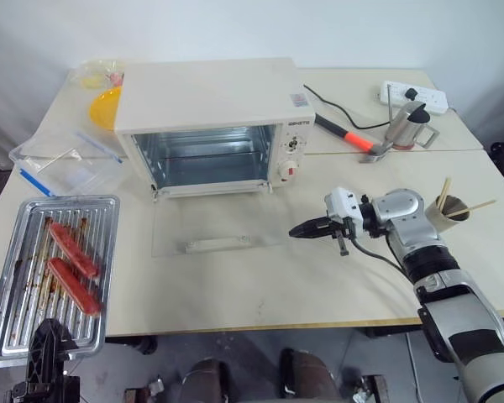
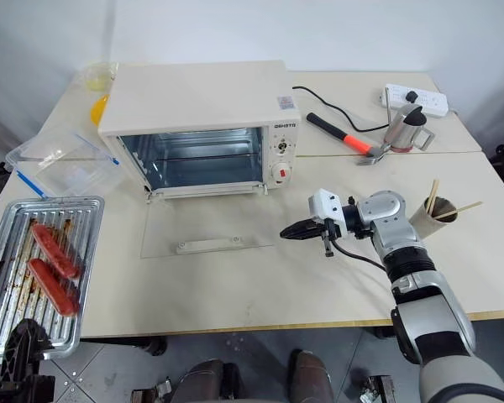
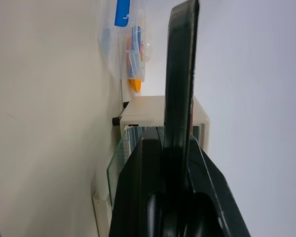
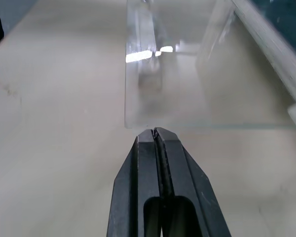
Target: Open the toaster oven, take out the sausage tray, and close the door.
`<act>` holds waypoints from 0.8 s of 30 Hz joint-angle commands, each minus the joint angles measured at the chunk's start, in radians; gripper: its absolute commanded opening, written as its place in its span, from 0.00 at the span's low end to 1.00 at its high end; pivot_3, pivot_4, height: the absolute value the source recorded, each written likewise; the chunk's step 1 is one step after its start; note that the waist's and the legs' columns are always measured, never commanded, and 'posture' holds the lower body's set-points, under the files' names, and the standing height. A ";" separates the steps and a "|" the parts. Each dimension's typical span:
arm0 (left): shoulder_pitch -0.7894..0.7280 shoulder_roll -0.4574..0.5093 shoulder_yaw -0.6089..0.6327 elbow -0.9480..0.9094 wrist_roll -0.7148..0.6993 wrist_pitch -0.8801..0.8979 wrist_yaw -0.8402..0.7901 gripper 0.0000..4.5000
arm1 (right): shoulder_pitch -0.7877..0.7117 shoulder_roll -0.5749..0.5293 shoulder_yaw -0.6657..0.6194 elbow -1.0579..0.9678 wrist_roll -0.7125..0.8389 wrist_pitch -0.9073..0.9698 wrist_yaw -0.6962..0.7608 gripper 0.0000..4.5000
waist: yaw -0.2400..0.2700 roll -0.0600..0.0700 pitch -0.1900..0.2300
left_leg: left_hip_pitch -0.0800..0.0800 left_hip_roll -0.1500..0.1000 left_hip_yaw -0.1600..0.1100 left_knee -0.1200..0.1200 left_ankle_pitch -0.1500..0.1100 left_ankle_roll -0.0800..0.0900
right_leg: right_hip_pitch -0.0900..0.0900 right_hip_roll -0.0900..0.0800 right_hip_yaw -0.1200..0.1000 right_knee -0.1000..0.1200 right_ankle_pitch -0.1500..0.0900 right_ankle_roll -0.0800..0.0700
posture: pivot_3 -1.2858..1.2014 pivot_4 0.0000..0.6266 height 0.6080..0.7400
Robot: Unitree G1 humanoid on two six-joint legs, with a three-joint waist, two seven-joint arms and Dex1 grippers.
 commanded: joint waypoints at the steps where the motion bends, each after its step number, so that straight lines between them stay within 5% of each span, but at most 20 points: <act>1: 0.051 -0.064 0.017 -0.039 -0.012 -0.020 -0.019 0.00 | -0.049 -0.005 0.011 0.093 -0.065 -0.063 0.070 0.01 | -0.001 0.000 0.000 | 0.000 0.000 0.001 0.000 0.000 0.000 | 0.000 0.001 0.000 0.000 0.000 0.000 | 0.52 0.24 1.00; 11: 0.047 -0.096 0.043 -0.017 -0.012 -0.053 -0.031 0.00 | -0.111 0.121 -0.049 0.235 -0.098 -0.126 0.040 0.01 | -0.010 0.001 0.001 | 0.001 0.003 0.005 0.003 -0.001 0.000 | -0.001 0.006 0.001 0.001 0.000 -0.001 | 0.52 0.24 1.00; 24: 0.063 -0.167 0.117 0.074 -0.012 -0.013 -0.084 0.00 | -0.219 0.185 -0.167 0.223 -0.020 0.036 0.038 0.01 | -0.021 0.002 0.001 | 0.000 0.005 0.005 0.008 -0.003 0.000 | -0.002 0.004 0.005 0.001 -0.001 -0.002 | 0.52 0.24 1.00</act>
